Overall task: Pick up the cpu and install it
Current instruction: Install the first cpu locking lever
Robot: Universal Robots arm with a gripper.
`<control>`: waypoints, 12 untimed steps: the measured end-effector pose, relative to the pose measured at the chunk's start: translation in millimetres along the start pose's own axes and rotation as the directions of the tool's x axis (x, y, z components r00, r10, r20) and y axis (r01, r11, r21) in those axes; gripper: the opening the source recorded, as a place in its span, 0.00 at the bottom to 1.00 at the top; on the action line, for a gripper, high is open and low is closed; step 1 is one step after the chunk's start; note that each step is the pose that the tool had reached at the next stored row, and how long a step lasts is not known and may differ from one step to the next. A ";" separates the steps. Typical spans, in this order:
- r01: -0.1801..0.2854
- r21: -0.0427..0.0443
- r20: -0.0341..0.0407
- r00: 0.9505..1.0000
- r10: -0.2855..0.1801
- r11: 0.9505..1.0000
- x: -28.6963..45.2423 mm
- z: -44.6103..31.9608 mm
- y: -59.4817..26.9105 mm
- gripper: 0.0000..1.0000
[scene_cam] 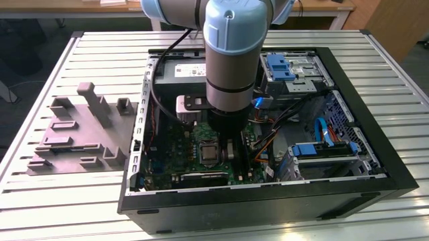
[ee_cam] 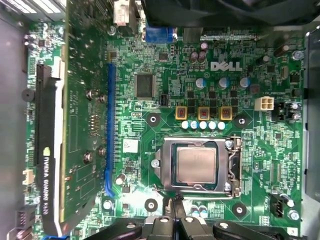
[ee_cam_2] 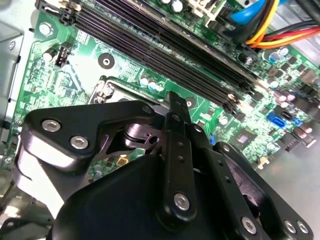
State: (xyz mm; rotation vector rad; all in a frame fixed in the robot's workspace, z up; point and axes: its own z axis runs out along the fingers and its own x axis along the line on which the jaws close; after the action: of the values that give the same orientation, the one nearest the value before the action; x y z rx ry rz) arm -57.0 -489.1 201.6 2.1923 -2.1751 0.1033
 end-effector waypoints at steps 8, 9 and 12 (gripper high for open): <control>0.000 0.000 0.000 1.000 0.000 1.000 0.9 -11.8 -0.1 0.11; 0.000 0.000 0.000 1.000 0.000 1.000 0.9 -11.8 -0.1 0.11; 0.000 0.000 0.000 1.000 0.000 1.000 1.0 -12.3 -0.1 0.11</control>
State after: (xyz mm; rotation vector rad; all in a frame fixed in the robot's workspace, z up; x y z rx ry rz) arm -57.0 -489.1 213.9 2.1923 -2.1751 0.1033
